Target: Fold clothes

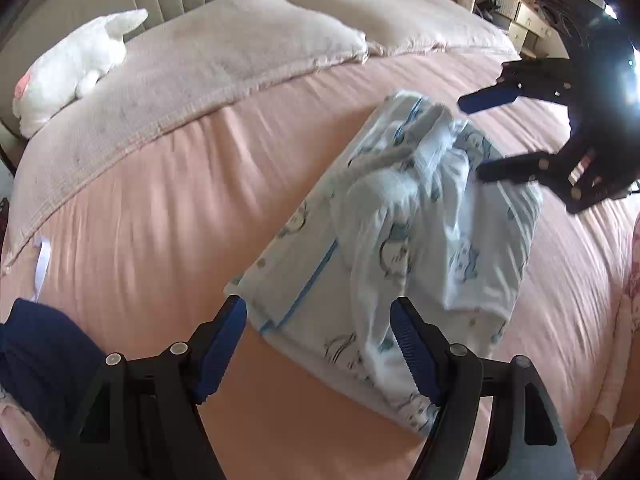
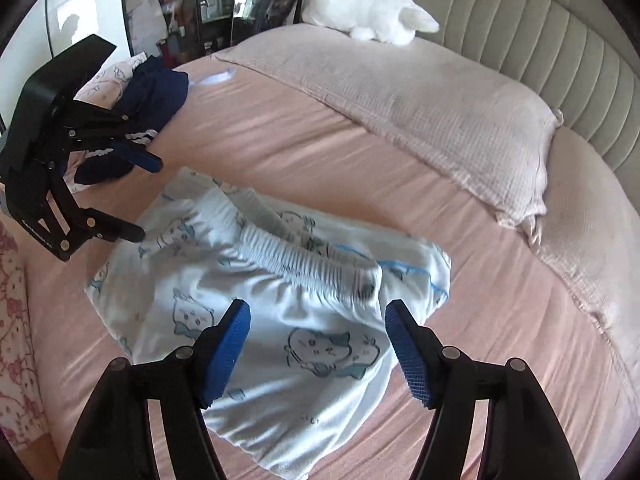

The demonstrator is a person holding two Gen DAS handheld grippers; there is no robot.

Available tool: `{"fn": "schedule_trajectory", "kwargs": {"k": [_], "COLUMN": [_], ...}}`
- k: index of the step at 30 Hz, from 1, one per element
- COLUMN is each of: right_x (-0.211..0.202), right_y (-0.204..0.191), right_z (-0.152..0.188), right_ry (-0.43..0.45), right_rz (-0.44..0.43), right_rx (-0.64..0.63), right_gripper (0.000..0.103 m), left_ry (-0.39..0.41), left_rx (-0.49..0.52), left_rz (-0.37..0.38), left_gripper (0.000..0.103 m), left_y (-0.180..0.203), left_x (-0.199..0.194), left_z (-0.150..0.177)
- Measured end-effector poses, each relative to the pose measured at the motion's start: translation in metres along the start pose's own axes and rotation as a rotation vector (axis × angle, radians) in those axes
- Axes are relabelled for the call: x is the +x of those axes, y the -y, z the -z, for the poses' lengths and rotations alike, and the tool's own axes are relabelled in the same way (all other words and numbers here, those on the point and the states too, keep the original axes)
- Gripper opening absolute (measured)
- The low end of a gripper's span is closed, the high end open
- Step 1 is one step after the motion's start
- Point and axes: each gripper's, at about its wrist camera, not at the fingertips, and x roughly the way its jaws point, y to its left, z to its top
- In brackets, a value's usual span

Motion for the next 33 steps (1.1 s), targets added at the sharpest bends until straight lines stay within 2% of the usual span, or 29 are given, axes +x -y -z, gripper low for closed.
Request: {"fn": "schedule_trajectory", "kwargs": {"k": [2, 5, 6, 8, 10, 12, 14, 17, 19, 21, 24, 27, 28, 30, 31, 33], "right_x": [0.005, 0.041, 0.049, 0.057, 0.052, 0.039, 0.021, -0.006, -0.015, -0.011, 0.028, 0.043, 0.045, 0.037, 0.029, 0.011], "right_y": [-0.010, 0.001, 0.009, 0.030, 0.051, 0.054, 0.048, 0.032, 0.028, 0.026, 0.031, 0.041, 0.047, 0.060, 0.065, 0.066], "right_z": [-0.012, -0.015, -0.012, -0.005, 0.000, -0.002, -0.007, -0.012, -0.013, -0.005, -0.006, -0.002, -0.002, -0.001, 0.000, 0.005], "right_ry": [0.008, -0.062, -0.076, -0.087, -0.084, -0.055, -0.001, 0.082, 0.092, 0.062, -0.049, -0.064, -0.065, -0.053, -0.043, -0.032], "right_rz": [-0.015, 0.007, 0.007, 0.007, -0.035, -0.041, -0.067, -0.060, -0.041, -0.037, 0.055, 0.107, 0.104, 0.065, 0.025, -0.059], "right_rx": [-0.025, -0.054, -0.051, -0.019, 0.059, 0.095, 0.116, 0.129, 0.133, 0.141, 0.098, 0.129, 0.156, 0.237, 0.275, 0.293], "right_gripper": [0.070, 0.070, 0.070, 0.082, 0.083, 0.083, 0.083, 0.084, 0.084, 0.084, 0.084, 0.084, 0.084, 0.084, 0.084, 0.084], "left_ry": [0.003, -0.060, -0.055, -0.070, -0.097, -0.107, -0.068, 0.033, 0.077, 0.063, 0.044, -0.024, -0.033, -0.011, 0.012, 0.055], "left_rx": [0.014, 0.032, 0.030, 0.032, -0.008, -0.055, -0.069, -0.048, -0.027, -0.002, 0.000, -0.074, -0.135, -0.267, -0.247, -0.133], "left_rz": [-0.010, -0.016, -0.005, -0.031, -0.025, 0.005, 0.000, 0.041, 0.068, 0.066, 0.041, -0.044, -0.021, 0.083, 0.101, 0.104], "left_gripper": [0.074, 0.076, 0.076, 0.081, 0.082, 0.082, 0.081, 0.081, 0.081, 0.081, 0.081, 0.081, 0.081, 0.081, 0.081, 0.081], "left_y": [0.008, 0.005, -0.007, -0.026, -0.044, -0.055, -0.051, -0.034, -0.022, -0.011, -0.004, -0.019, -0.029, -0.049, -0.046, -0.029], "left_x": [0.013, 0.028, 0.018, 0.004, -0.005, -0.016, -0.031, -0.053, -0.060, -0.050, -0.016, 0.010, 0.010, -0.002, -0.014, -0.039], "left_z": [-0.006, 0.005, 0.012, 0.023, 0.033, 0.039, 0.036, 0.025, 0.017, 0.010, -0.004, -0.016, -0.016, -0.011, -0.007, 0.000]}}
